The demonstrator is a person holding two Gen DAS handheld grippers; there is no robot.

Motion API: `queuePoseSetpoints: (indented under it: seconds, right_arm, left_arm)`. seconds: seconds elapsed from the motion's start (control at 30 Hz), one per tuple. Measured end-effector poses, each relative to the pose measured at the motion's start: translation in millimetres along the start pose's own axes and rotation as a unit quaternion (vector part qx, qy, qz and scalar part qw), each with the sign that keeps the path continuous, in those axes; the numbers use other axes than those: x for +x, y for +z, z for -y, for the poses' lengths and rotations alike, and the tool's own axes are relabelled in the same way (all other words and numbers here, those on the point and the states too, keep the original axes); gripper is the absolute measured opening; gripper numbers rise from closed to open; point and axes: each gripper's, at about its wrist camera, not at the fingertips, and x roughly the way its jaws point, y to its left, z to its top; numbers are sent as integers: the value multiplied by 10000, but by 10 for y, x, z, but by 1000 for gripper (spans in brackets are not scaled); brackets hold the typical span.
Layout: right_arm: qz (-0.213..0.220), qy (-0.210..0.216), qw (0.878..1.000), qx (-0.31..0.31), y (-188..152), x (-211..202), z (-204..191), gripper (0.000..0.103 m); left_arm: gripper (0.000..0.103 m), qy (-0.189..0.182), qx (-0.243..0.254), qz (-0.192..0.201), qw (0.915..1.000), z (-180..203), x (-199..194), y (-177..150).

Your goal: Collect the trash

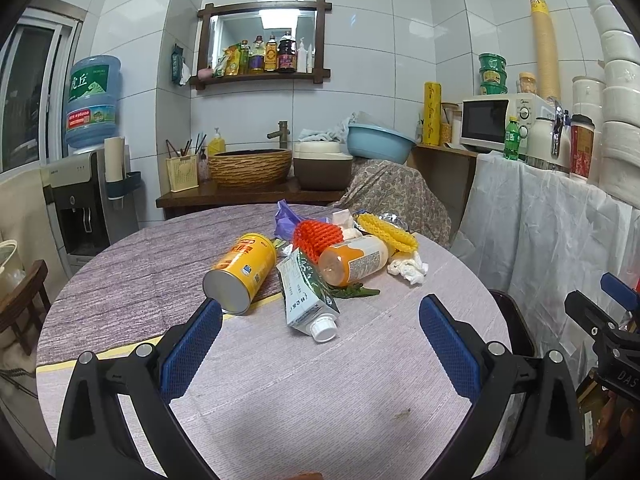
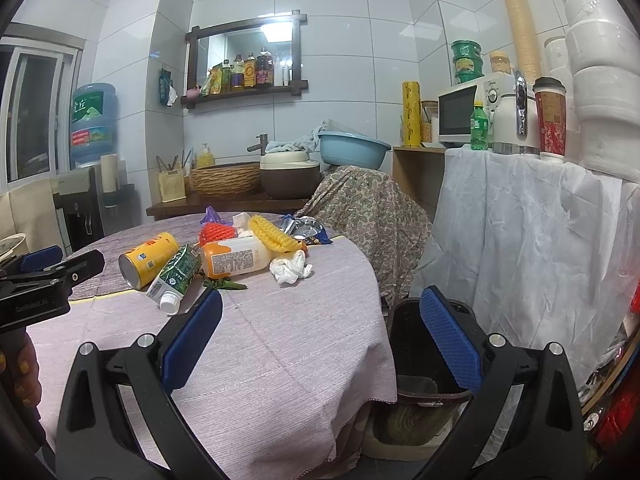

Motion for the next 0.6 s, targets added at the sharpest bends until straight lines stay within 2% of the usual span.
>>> queuePoseSetpoints:
  seconds: [0.6]
  right_arm:
    - [6,17,10000,0,-10,-4,-30,98]
  left_arm:
    - [98,27,-18,-4,10000,-32,-12,-8]
